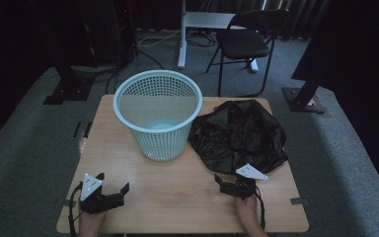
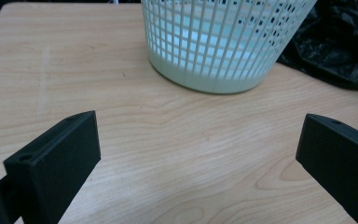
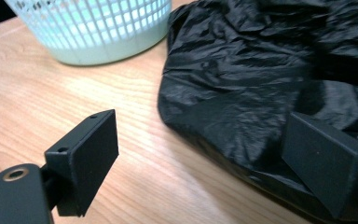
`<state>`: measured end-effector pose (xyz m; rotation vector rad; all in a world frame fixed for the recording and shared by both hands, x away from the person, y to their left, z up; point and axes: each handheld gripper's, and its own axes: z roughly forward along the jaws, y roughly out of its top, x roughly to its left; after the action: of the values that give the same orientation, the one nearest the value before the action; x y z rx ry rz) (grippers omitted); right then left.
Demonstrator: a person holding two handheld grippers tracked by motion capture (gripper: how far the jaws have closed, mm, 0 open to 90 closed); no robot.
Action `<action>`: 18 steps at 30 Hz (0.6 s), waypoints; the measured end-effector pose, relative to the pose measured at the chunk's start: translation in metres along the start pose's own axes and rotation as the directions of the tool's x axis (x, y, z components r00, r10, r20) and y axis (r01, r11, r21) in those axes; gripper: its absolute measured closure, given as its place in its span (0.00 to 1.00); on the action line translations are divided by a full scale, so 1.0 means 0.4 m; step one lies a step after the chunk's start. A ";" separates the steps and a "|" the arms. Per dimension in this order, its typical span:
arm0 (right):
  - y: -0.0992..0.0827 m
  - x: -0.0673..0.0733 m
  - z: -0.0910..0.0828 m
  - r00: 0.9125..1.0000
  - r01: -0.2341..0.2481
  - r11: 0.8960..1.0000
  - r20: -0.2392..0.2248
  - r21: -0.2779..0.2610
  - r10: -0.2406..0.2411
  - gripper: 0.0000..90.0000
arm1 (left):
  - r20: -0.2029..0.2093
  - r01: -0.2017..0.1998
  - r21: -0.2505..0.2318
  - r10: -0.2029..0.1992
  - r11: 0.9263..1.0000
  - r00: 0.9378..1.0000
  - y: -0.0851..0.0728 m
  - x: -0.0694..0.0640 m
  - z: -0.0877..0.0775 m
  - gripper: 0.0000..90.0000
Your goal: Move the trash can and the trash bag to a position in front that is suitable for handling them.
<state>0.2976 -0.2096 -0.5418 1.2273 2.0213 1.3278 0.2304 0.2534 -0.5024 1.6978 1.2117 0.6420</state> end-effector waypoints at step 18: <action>0.113 0.051 0.074 0.996 0.066 0.998 0.061 -0.018 -0.065 0.12 | -0.002 0.034 -0.016 -0.034 0.999 0.999 0.010 0.049 0.076 0.00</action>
<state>0.3286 -0.1707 -0.5129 1.1678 1.9842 1.2624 0.2644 0.2596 -0.5138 1.6606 1.2312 0.6313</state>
